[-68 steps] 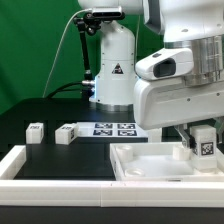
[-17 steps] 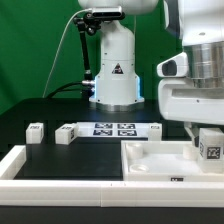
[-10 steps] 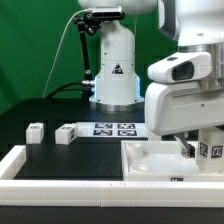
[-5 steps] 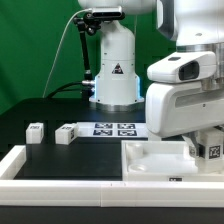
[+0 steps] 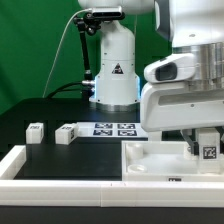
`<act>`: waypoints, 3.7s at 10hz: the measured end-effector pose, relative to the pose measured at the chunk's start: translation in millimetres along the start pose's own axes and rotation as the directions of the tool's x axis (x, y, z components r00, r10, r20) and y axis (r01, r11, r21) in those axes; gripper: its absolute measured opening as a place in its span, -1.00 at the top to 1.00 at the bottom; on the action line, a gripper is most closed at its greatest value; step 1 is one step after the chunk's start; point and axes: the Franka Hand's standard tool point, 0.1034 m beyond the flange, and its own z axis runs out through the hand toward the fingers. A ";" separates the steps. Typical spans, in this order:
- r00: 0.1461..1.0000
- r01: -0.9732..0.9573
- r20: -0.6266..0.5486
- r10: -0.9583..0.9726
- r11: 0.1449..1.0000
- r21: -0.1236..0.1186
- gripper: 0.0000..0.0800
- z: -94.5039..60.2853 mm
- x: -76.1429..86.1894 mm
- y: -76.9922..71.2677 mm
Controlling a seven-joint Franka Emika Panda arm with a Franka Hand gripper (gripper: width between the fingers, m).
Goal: Assemble one leg
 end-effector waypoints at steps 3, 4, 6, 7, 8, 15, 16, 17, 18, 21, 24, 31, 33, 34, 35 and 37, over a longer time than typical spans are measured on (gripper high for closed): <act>0.893 -0.449 -0.007 0.450 0.893 0.027 0.31 0.3 0.9 3.5; 0.804 -0.594 0.001 0.595 0.803 0.033 0.31 0.8 -0.1 3.3; 0.580 -0.814 0.004 0.815 0.579 0.044 0.30 1.9 -3.4 0.3; 0.453 -0.891 0.016 0.891 0.452 0.046 0.30 2.1 -4.0 -1.3; 0.299 -0.954 0.034 0.954 0.298 0.044 0.30 2.3 -4.7 -2.3; 0.574 -0.818 0.020 0.819 0.572 0.055 -0.53 0.2 -2.1 -5.5; 0.693 -0.720 0.002 0.721 0.692 0.049 -0.61 -0.1 -2.0 -6.9; 0.777 -0.629 -0.011 0.629 0.777 0.041 -0.62 -0.6 -1.5 -7.6; 0.890 -0.455 -0.030 0.456 0.890 0.025 -0.62 -1.5 0.1 -6.8; 0.999 -0.020 -0.048 0.019 1.000 -0.024 -0.62 -2.0 1.0 -7.9; 0.884 0.457 -0.059 -0.463 0.885 -0.090 -0.62 -0.1 5.1 -3.3; 0.851 0.517 -0.053 -0.523 0.850 -0.099 0.30 0.4 5.4 0.5; 0.960 0.263 -0.080 -0.268 0.963 -0.065 0.30 0.9 4.7 0.5; 0.992 0.070 -0.107 -0.073 0.997 -0.032 0.30 0.8 5.6 0.2; 0.985 -0.105 -0.136 0.105 0.994 0.004 0.30 1.6 5.0 -0.2; 0.898 -0.411 -0.150 0.415 0.910 0.058 0.30 0.9 3.5 -0.1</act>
Offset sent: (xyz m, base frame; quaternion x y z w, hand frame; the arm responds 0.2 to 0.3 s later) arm -0.0101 -0.0023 -0.0064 0.0060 -0.0085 0.3595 0.9331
